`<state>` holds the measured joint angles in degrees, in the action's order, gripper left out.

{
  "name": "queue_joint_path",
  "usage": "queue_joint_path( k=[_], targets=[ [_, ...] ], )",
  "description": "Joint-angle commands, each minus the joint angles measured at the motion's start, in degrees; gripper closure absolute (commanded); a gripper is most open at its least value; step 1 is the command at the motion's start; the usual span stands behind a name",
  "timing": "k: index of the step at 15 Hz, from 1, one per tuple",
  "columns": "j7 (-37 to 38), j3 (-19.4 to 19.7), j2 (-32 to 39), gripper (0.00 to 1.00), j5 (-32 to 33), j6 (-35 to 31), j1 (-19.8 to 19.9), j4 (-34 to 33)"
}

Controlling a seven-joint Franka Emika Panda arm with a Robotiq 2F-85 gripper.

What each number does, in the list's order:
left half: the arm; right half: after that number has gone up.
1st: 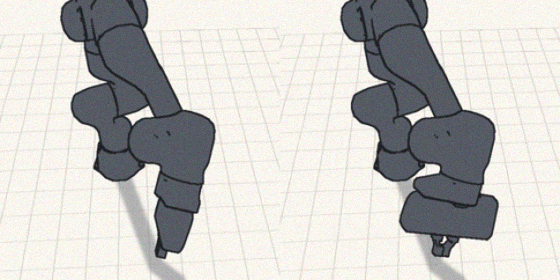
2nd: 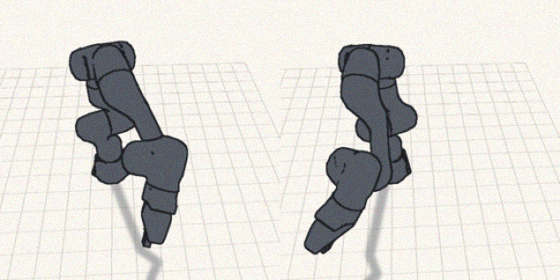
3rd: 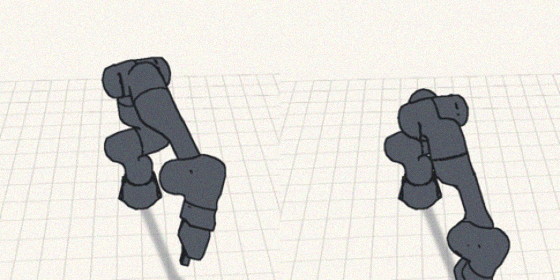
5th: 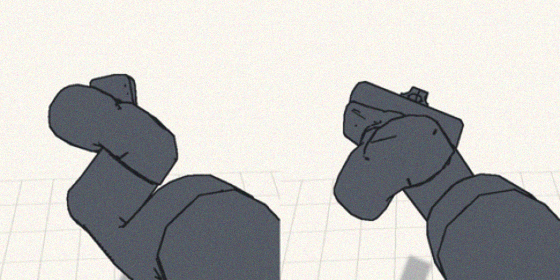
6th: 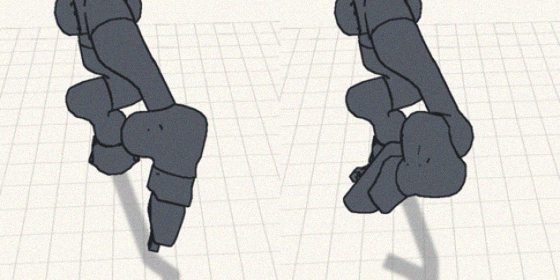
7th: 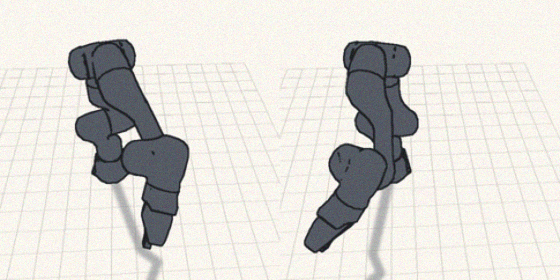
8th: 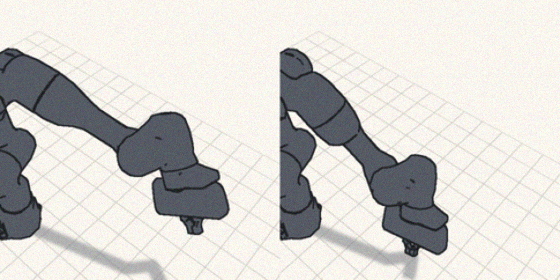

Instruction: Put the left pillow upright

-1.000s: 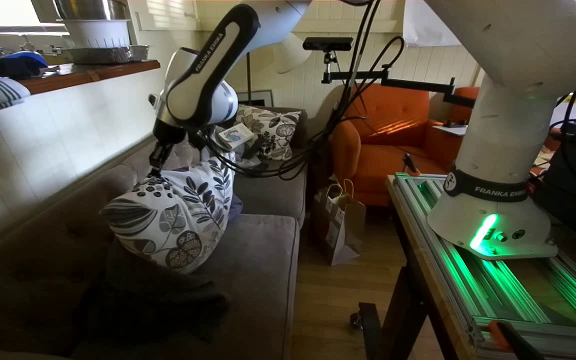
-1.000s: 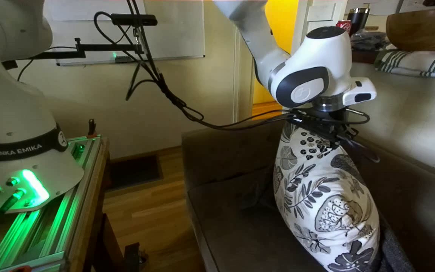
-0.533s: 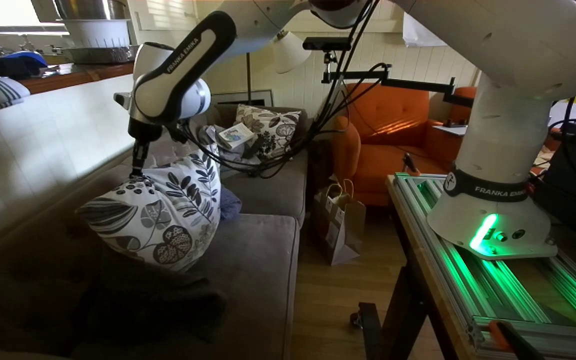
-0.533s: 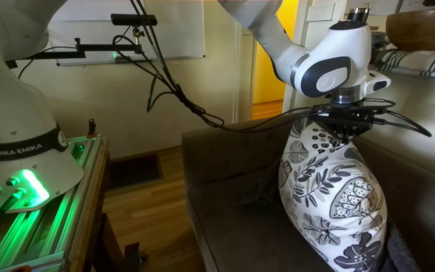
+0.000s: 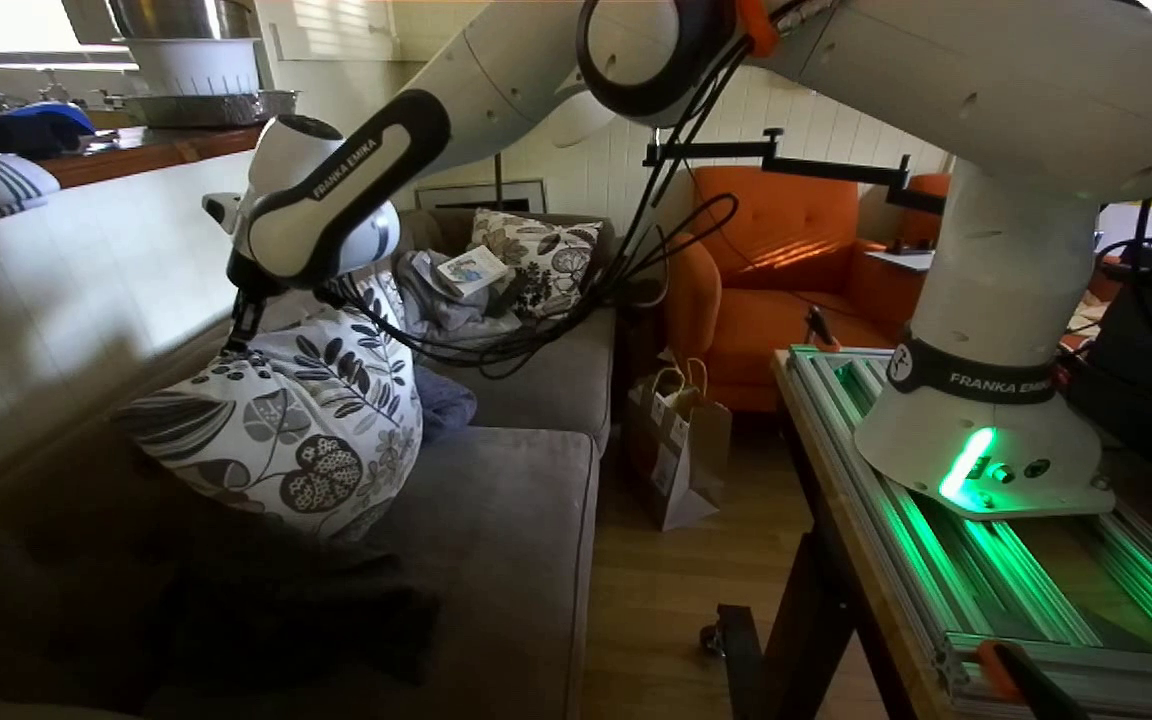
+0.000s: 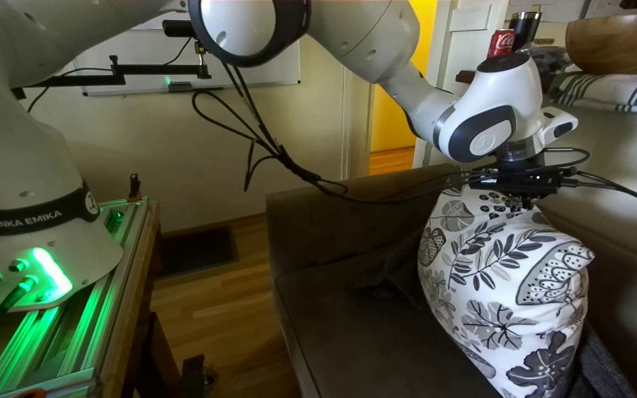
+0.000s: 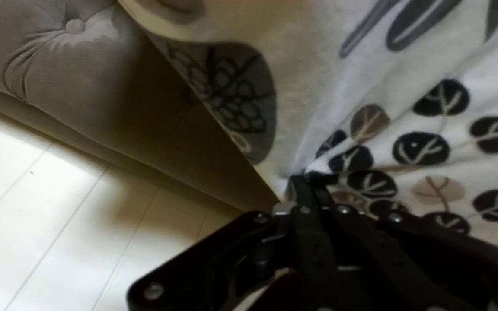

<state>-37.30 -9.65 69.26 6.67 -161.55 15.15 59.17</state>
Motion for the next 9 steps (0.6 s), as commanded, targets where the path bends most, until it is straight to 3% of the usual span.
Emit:
queue_joint_path(
  k=[1, 4, 9],
  targets=[
    [0.12, 0.22, 0.22, 0.97, -0.14, -0.06, -0.21, -0.45],
    [0.11, 0.22, 0.49, 0.98, -0.15, -0.06, -0.24, -0.95],
    [1.42, 9.87, 8.7, 0.98, 2.31, 0.11, -4.65, -15.79]
  ],
)
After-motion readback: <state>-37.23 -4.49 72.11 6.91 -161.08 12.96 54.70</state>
